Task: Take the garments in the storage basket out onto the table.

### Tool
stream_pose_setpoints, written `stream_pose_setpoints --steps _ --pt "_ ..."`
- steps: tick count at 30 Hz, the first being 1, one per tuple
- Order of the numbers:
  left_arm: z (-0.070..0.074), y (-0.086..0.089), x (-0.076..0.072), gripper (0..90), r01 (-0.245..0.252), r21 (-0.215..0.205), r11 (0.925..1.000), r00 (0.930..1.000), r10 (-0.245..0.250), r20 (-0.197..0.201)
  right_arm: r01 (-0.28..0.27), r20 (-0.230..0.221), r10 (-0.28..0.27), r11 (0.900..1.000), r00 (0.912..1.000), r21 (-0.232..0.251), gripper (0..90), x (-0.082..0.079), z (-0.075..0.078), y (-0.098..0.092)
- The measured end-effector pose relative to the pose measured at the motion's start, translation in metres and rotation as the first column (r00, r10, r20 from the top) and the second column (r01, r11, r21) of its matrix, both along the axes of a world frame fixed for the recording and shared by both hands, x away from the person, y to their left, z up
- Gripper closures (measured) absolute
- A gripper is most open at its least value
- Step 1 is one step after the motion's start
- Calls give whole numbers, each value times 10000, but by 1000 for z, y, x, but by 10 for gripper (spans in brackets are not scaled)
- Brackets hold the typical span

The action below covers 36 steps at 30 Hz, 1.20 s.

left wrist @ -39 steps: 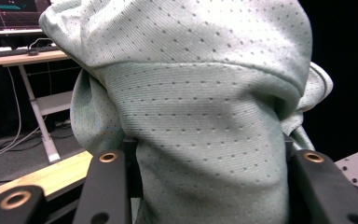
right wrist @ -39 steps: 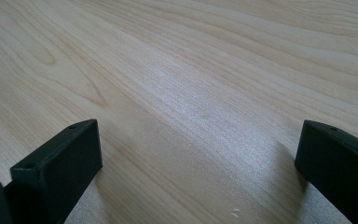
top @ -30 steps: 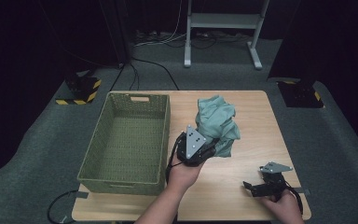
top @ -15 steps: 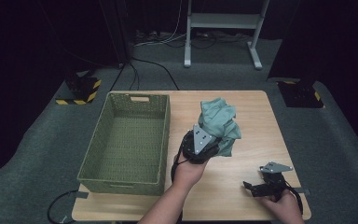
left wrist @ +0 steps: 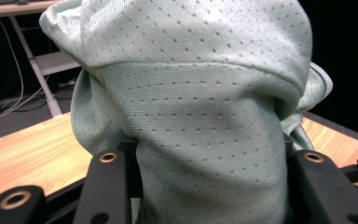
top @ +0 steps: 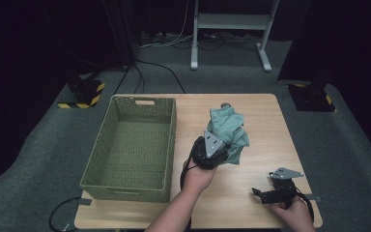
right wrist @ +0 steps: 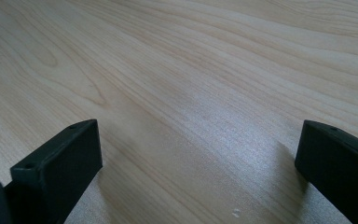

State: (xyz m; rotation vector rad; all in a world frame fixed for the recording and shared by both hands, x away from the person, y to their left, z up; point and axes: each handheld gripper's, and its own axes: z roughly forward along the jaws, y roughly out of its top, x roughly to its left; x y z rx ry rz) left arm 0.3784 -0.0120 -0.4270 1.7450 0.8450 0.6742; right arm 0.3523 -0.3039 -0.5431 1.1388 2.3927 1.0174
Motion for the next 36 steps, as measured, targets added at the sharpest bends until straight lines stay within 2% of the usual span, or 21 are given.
stream_pose_setpoints --steps 16,30,36 --pt "-22 -5 7 510 -69 290 9996 9988 83 -478 -8 -5 8 10000 10000 36 1 0 0 0" --pt "-42 -13 14 510 -82 909 9958 9963 159 -840 -10 -16 10 10000 10000 35 2 0 0 0" --pt "-52 -18 16 509 132 1266 9919 9940 7 -1090 -6 -19 6 10000 10000 43 1 0 0 0"
